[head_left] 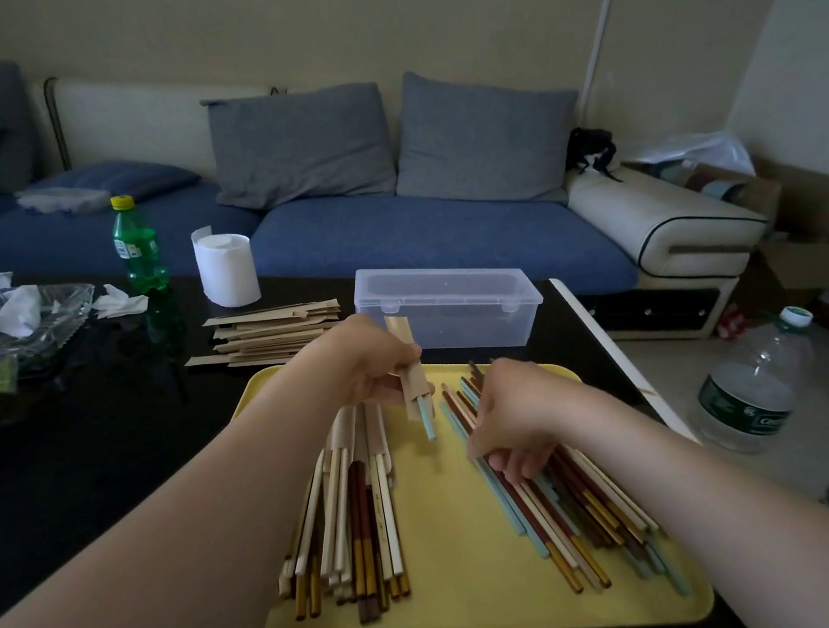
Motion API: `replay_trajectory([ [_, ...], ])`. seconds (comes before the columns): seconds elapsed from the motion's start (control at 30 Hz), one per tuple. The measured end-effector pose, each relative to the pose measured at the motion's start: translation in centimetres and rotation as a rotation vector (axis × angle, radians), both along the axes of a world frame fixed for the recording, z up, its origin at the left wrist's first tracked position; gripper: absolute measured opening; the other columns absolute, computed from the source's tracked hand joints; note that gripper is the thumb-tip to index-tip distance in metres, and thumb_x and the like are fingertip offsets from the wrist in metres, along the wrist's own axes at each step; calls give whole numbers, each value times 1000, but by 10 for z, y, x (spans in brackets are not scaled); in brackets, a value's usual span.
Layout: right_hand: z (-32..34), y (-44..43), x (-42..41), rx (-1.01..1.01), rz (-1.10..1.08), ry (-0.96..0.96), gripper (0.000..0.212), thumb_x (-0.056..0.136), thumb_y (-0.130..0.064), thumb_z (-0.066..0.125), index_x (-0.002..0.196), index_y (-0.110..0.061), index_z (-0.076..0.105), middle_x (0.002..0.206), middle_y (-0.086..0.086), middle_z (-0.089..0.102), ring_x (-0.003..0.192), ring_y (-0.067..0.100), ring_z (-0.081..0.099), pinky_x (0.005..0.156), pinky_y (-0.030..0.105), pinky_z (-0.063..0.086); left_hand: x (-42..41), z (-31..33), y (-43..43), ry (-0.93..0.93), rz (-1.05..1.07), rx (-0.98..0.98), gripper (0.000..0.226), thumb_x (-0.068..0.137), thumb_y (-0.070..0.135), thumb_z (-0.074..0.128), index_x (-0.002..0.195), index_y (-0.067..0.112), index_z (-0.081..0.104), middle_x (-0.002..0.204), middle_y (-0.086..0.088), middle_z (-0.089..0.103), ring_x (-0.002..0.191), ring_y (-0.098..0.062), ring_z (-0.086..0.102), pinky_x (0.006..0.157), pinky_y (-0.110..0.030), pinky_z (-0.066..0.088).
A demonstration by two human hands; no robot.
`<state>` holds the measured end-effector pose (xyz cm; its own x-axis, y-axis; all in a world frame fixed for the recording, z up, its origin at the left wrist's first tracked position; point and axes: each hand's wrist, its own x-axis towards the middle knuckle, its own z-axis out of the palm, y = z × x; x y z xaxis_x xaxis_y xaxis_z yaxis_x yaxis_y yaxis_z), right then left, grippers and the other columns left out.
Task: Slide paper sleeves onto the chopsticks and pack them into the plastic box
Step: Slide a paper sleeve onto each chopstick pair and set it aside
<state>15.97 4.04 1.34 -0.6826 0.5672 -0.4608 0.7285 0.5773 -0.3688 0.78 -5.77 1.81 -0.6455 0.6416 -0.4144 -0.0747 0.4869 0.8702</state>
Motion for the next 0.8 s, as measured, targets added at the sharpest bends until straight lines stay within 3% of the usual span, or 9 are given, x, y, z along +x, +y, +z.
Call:
replay_trajectory([
  [0.1, -6, -4, -4, 53, -25, -72, 26, 92, -9, 83, 110, 1, 68, 80, 13, 82, 71, 21, 82, 69, 36, 69, 1, 0, 2, 11, -9, -23, 36, 102, 15, 66, 132, 4, 49, 106, -22, 75, 80, -30, 80, 71, -46, 67],
  [0.2, -5, -9, -10, 90, -35, -100, 21, 89, -13, 87, 98, -2, 72, 78, 13, 81, 73, 19, 82, 72, 33, 69, 0, 0, 3, 16, -27, -36, 33, 103, 14, 64, 132, 3, 50, 108, -22, 75, 84, -31, 80, 76, -47, 66],
  [0.33, -4, -14, -16, 82, -60, -193, 19, 94, -19, 85, 94, -4, 72, 83, 11, 82, 59, 14, 77, 71, 26, 66, 0, 1, -1, 22, -70, -65, 30, 103, 7, 62, 130, -1, 53, 109, -22, 75, 88, -31, 80, 75, -44, 66],
  [0.43, -3, -16, -17, 76, -73, -163, 24, 93, -17, 86, 103, -1, 70, 84, 11, 83, 72, 16, 82, 74, 28, 68, -1, 1, -3, 36, -71, -59, 31, 102, 6, 63, 131, 1, 53, 109, -21, 74, 86, -29, 79, 70, -41, 67],
  [0.57, -1, -21, -12, 29, -56, -120, 19, 91, -15, 83, 101, -2, 74, 80, 11, 82, 82, 18, 83, 82, 31, 68, -3, -1, -4, 42, -30, -14, 29, 102, 6, 63, 129, 4, 53, 109, -21, 74, 89, -31, 79, 83, -49, 65],
  [0.63, 0, -19, -10, 37, -31, -18, 19, 94, -20, 79, 99, -2, 76, 76, 10, 81, 80, 19, 83, 78, 32, 68, -3, -2, -4, 54, 3, 18, 27, 102, 5, 62, 128, 4, 53, 109, -21, 74, 88, -31, 79, 78, -47, 66],
  [0.73, 5, -13, -6, -27, 0, 172, 26, 96, -27, 76, 96, -1, 77, 76, 12, 81, 72, 22, 82, 66, 31, 67, -2, -3, -3, 99, 45, 82, 23, 103, 2, 59, 125, 4, 53, 106, -21, 72, 84, -29, 78, 57, -37, 64],
  [0.8, 9, -10, -4, -70, 28, 191, 24, 95, -27, 76, 96, -3, 77, 81, 12, 82, 69, 20, 81, 59, 27, 61, -2, -3, -4, 141, 49, 111, 24, 101, 1, 59, 126, 4, 56, 107, -19, 71, 86, -27, 76, 48, -30, 60],
])
